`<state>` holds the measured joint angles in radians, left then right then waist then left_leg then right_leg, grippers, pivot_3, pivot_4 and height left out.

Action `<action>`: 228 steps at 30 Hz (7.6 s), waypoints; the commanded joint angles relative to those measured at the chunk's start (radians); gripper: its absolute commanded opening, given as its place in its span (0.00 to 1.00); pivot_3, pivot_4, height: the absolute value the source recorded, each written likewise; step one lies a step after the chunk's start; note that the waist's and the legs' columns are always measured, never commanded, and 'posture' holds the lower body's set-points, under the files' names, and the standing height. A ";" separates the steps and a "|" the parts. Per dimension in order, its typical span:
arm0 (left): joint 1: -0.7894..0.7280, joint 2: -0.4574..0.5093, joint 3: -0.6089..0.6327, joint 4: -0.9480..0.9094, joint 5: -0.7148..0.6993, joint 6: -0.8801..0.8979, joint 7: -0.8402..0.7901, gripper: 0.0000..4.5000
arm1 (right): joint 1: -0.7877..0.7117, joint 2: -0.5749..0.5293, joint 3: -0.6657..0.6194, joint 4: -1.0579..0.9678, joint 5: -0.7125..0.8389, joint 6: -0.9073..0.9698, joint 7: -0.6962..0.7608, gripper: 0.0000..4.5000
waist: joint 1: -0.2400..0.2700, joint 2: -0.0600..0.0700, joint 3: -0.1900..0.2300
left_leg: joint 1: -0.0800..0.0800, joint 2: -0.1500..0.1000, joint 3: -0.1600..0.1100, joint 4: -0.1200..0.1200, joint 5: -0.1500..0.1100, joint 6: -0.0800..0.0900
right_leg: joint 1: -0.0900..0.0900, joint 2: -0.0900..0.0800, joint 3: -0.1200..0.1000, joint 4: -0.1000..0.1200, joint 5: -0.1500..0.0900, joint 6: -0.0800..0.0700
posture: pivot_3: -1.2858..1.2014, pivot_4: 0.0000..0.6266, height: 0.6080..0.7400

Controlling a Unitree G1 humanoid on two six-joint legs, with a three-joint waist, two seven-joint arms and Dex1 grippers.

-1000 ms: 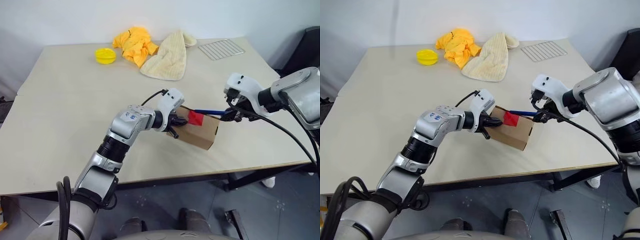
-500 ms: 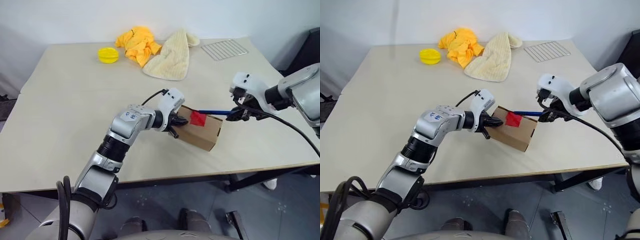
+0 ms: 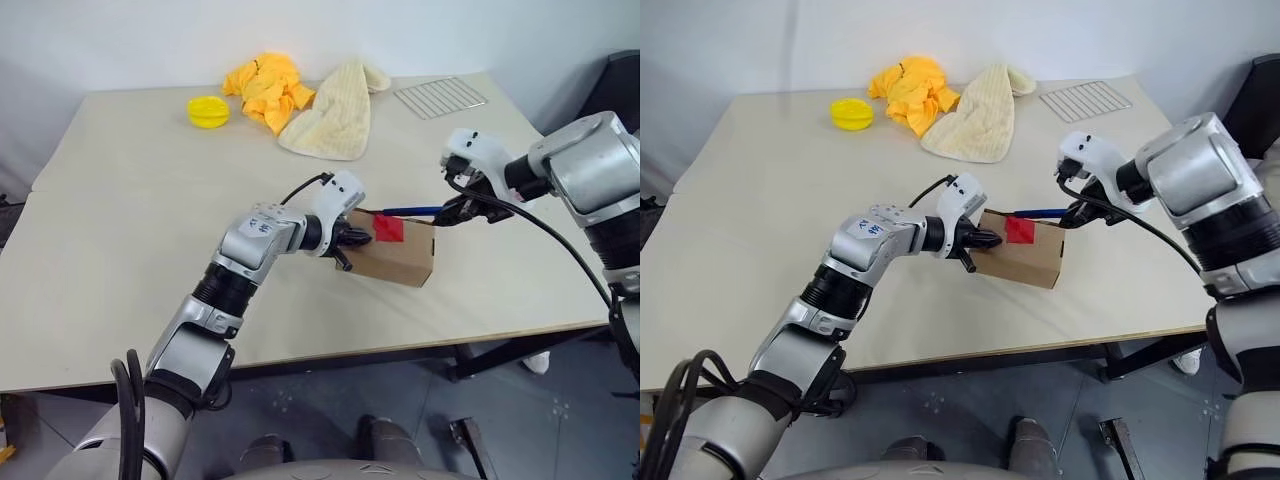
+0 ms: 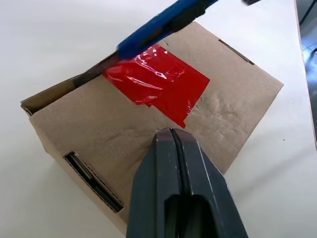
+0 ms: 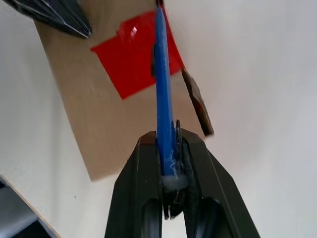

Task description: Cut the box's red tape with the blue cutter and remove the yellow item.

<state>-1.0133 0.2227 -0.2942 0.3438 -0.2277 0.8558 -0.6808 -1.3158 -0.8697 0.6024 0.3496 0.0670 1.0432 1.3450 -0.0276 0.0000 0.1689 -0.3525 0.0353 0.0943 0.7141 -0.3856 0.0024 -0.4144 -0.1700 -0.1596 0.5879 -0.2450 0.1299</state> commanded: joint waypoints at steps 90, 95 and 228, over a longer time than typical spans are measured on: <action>-0.089 0.014 -0.031 0.296 0.175 -0.248 -0.096 0.00 | 0.370 0.076 -0.380 -0.293 0.047 0.003 -0.300 0.03 | 0.016 0.003 0.002 | 0.000 0.000 0.000 0.001 0.000 0.000 | 0.001 0.000 0.000 0.000 0.001 0.001 | 0.52 0.24 1.00; -0.089 0.013 -0.033 0.309 0.176 -0.263 -0.104 0.00 | 0.267 0.001 -0.260 -0.197 0.011 -0.008 -0.206 0.03 | 0.016 0.003 0.002 | 0.000 0.000 0.000 0.001 0.000 0.001 | 0.000 0.000 0.000 0.000 0.001 0.001 | 0.52 0.24 1.00; -0.020 -0.019 -0.024 0.215 0.224 -0.275 -0.154 0.00 | -0.273 0.209 0.190 0.719 -0.528 -0.778 0.269 0.03 | 0.001 0.003 0.002 | -0.001 -0.001 0.000 0.000 0.000 0.000 | 0.000 0.000 0.000 0.000 0.001 0.002 | 0.52 0.24 1.00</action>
<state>-1.0661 0.2104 -0.2915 0.5208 -0.0355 0.5582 -0.8483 -1.5751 -0.6376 0.7578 1.0540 -0.4512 0.2970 1.5495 -0.0270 0.0035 0.1711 -0.3530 0.0348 0.0943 0.7145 -0.3853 0.0029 -0.4140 -0.1696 -0.1597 0.5874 -0.2443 0.1316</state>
